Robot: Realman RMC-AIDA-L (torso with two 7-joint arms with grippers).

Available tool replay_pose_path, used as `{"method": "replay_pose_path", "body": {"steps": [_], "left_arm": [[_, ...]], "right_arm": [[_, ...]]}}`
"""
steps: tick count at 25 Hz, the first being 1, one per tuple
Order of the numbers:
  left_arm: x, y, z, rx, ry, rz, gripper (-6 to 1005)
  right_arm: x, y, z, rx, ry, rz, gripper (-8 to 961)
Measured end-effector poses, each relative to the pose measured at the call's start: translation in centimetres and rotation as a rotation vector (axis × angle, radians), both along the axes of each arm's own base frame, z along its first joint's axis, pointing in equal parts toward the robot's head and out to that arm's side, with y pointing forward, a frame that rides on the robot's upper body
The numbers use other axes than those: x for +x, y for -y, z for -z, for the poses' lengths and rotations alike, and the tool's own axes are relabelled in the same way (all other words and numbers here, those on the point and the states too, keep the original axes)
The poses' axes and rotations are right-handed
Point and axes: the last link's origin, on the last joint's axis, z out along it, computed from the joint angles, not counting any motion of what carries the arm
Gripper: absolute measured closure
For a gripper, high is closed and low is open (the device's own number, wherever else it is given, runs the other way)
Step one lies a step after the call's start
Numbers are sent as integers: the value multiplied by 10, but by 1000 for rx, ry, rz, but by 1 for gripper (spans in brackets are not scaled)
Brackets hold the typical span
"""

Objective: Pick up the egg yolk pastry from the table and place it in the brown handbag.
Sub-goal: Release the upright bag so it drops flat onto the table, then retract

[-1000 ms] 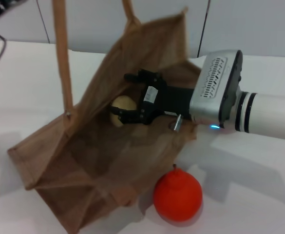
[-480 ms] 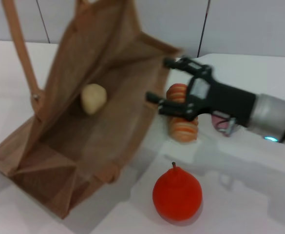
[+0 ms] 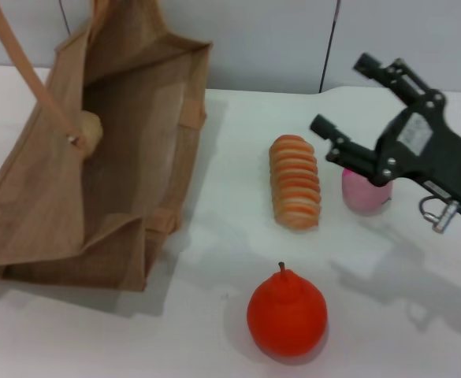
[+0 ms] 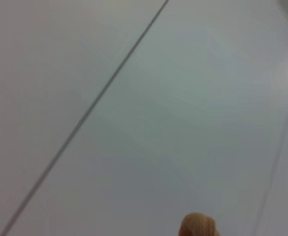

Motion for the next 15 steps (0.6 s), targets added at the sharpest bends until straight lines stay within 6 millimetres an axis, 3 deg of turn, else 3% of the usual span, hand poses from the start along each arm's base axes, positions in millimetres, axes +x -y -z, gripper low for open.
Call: {"method": "replay_pose_path", "body": {"steps": [9,15], "left_arm": [[-1,-10,34,115,-218,-109,704],[1,-9,53,198,-341,-137,522]], "right_arm": [[15,7,-15,118,-66,62,70],[25,8,-23,167,-88,114,70]]}}
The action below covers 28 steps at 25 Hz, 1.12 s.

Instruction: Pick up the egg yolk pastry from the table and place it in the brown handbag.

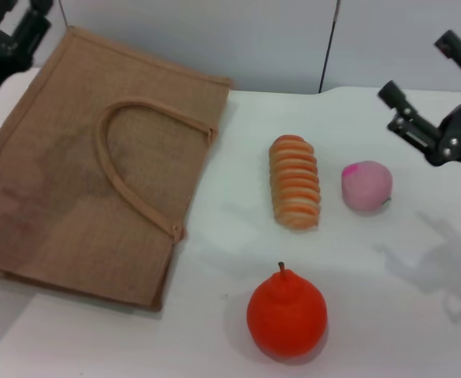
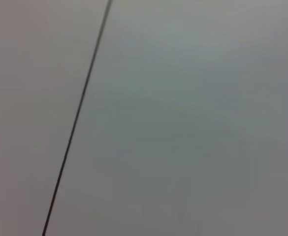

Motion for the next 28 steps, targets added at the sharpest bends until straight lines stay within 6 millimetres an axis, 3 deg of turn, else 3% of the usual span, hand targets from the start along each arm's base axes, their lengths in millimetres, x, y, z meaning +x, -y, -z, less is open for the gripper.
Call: {"method": "replay_pose_path", "body": {"steps": [8,15,28], "left_arm": [[1,7,20,109,-120,-30,227],[10,12,32,195,-215,-11,212],[10,14,32,201,-211,-7,212]], "right_arm": [[18,0,-16,101,-59,108,70],[36,-5,-28,184,-98,238,71],[52,-10,-36,233,-128,361,71]]}}
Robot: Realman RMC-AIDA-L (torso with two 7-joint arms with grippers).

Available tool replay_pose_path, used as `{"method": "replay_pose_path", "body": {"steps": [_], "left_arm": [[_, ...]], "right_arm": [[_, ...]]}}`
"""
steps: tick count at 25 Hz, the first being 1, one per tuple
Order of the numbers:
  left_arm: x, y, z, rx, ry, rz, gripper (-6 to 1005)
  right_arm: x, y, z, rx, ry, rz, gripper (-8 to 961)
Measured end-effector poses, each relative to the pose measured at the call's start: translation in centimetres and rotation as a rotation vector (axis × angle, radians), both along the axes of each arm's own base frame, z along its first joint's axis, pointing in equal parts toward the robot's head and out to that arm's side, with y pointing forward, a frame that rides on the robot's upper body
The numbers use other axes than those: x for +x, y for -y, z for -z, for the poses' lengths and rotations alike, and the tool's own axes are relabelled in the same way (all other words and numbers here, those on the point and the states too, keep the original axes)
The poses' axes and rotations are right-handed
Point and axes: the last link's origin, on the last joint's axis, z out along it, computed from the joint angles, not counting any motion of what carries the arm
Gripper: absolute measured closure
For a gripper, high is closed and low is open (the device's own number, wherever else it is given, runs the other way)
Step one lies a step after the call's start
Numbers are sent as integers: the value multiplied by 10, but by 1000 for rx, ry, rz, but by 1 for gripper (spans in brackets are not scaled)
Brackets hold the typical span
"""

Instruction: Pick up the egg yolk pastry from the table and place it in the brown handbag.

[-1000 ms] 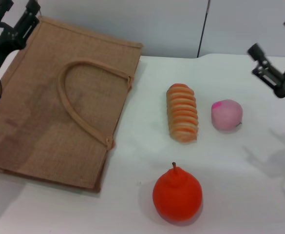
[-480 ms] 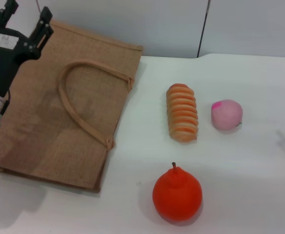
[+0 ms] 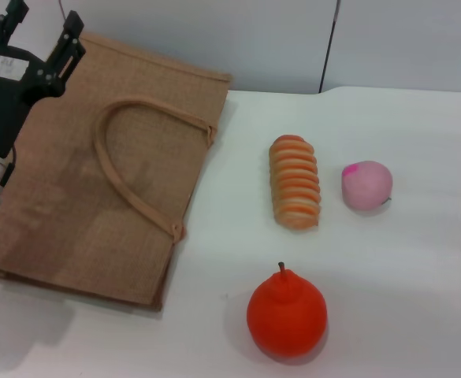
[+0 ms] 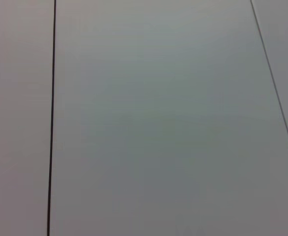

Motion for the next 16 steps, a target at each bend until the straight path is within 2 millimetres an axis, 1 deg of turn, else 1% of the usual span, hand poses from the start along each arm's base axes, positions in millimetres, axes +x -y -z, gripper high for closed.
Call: {"method": "replay_pose_path", "body": {"steps": [16], "left_arm": [[-1,0,-1,1,9,-2,212]], "right_arm": [[3,1,-2,12,-10,16,71]]}}
